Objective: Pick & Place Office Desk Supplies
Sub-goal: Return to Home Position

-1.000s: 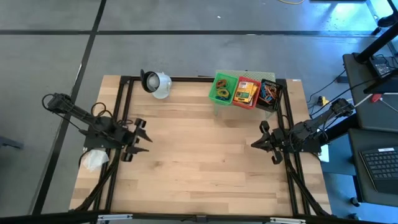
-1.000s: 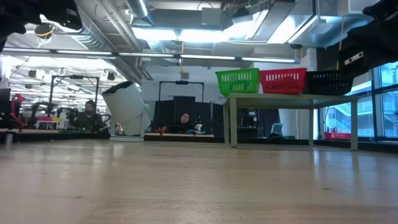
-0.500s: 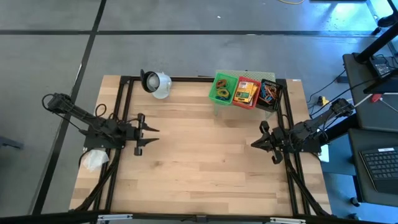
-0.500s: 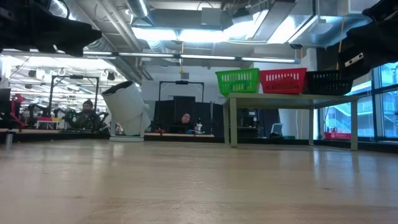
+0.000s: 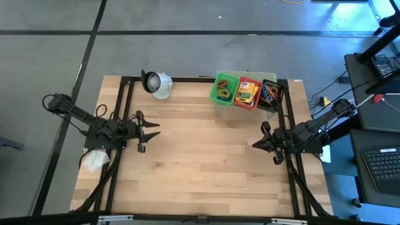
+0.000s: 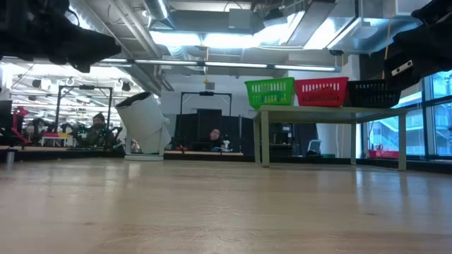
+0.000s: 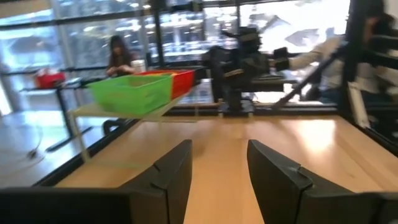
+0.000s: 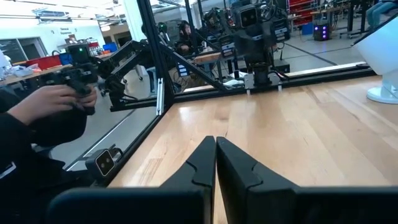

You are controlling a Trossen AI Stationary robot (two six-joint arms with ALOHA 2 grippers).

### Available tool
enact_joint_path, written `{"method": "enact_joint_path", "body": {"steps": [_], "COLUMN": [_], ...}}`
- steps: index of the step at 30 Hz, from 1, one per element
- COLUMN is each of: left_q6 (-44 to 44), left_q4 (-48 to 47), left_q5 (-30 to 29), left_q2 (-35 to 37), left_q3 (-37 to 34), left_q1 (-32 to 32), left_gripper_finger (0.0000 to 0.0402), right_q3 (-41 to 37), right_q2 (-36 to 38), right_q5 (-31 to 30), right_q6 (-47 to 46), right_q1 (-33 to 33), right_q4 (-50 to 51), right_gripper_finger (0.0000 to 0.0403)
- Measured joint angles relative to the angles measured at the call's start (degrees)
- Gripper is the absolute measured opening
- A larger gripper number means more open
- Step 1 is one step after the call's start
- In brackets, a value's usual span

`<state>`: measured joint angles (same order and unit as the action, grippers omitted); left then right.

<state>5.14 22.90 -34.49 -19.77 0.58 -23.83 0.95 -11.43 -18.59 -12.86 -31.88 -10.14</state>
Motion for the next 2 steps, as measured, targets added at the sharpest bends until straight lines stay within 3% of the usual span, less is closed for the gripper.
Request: {"method": "enact_joint_path", "body": {"steps": [2], "left_q6": [-1.5], "left_q4": [0.0], "left_q5": [-2.4], "left_q2": [0.0], "left_q3": [0.0], "left_q1": [0.0], "left_gripper_finger": [0.0148], "right_q3": [0.0], "right_q2": [0.0], "right_q5": [0.0], "right_q6": [0.0], "right_q1": [0.0], "right_q4": [0.0], "right_gripper_finger": [0.0016]}}
